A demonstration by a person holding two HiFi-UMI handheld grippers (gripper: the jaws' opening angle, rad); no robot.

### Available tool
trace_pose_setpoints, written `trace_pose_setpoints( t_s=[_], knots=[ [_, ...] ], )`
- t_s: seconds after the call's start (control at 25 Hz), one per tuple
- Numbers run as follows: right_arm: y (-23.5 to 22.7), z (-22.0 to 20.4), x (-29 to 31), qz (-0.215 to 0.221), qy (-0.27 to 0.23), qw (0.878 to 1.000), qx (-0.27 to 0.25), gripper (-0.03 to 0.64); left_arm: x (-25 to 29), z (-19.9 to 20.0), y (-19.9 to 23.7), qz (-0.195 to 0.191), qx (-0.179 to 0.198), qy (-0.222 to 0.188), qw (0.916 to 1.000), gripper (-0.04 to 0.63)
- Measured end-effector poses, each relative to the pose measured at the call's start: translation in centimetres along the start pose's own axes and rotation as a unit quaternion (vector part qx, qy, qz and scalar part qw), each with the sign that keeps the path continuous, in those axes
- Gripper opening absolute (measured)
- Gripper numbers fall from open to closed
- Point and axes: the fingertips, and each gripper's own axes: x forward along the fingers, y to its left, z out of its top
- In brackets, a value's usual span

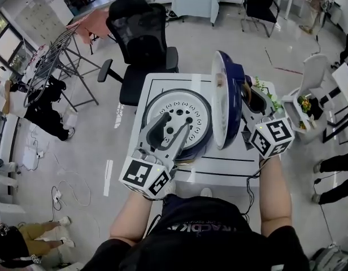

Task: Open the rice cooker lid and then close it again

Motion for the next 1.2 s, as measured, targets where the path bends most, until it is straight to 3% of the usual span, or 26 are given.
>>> trace_pose_setpoints(
  t_s=[0.32, 0.56, 0.88, 1.2],
  knots=[
    [0.6, -0.4, -0.3, 0.019, 0.001, 1.000, -0.015, 0.167, -2.2, -0.6, -1.2, 0.047, 0.006, 0.009, 0.9989, 0.232],
    [0.7, -0.1, -2.4, 0.004, -0.009, 1.000, -0.015, 0.172, -3.2, -0.9, -2.3, 0.049, 0.013, 0.020, 0.9985, 0.232],
    [1.5, 0.5, -6.9, -0.058, -0.016, 0.998, -0.013, 0.172, -4.2, -0.7, -3.5, -0.002, 0.011, 0.025, 0.9996, 0.232],
    [6.2, 1.7, -11.4, -0.117, -0.026, 0.993, -0.023, 0.172, -7.0, -0.2, -3.6, -0.071, 0.011, 0.023, 0.9972, 0.233]
  ],
)
